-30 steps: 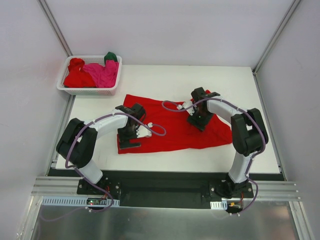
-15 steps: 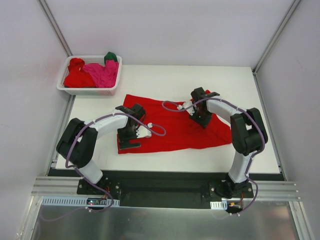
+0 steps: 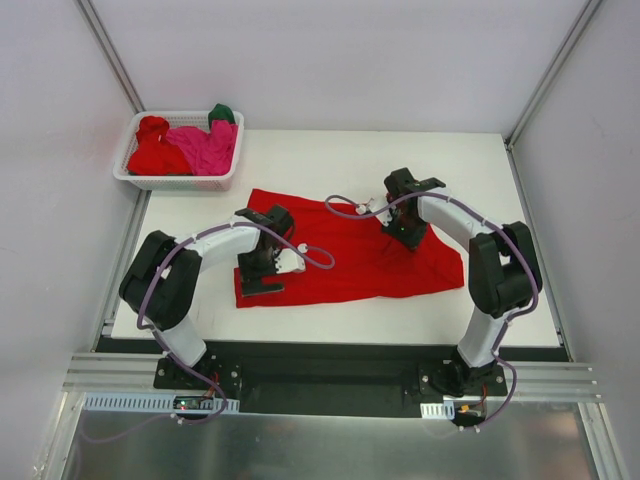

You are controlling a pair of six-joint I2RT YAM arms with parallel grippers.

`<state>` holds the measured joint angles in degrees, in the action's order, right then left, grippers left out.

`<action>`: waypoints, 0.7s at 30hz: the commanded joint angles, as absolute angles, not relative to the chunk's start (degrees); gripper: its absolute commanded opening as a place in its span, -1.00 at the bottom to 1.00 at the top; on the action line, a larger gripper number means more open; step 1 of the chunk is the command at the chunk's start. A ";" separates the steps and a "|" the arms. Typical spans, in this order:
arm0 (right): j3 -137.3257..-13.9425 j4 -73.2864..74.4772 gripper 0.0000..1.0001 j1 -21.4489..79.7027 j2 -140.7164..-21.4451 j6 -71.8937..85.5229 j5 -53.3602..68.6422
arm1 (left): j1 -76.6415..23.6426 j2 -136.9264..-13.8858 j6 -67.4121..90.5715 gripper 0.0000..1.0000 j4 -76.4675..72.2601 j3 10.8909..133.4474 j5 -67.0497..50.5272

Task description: Fold and stack the t-shirts

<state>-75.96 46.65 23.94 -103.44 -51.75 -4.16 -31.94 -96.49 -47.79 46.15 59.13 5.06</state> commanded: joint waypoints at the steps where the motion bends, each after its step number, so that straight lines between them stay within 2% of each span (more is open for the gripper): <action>1: -78.57 49.22 -0.81 24.35 -100.64 -52.47 -5.10 | -32.61 -96.68 -48.34 0.99 47.37 60.73 5.80; 2: -78.84 49.13 -0.89 24.43 -100.63 -52.56 -5.18 | -32.61 -96.59 -48.34 0.99 47.46 60.73 5.80; 21: -91.40 50.98 -0.93 30.32 -108.62 -54.67 -0.88 | -33.58 -93.87 -46.23 0.99 47.46 58.01 6.94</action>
<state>-88.66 49.21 28.91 -106.59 -53.56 -2.70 -33.10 -96.42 -47.05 46.09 59.16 5.23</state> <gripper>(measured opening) 0.059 0.993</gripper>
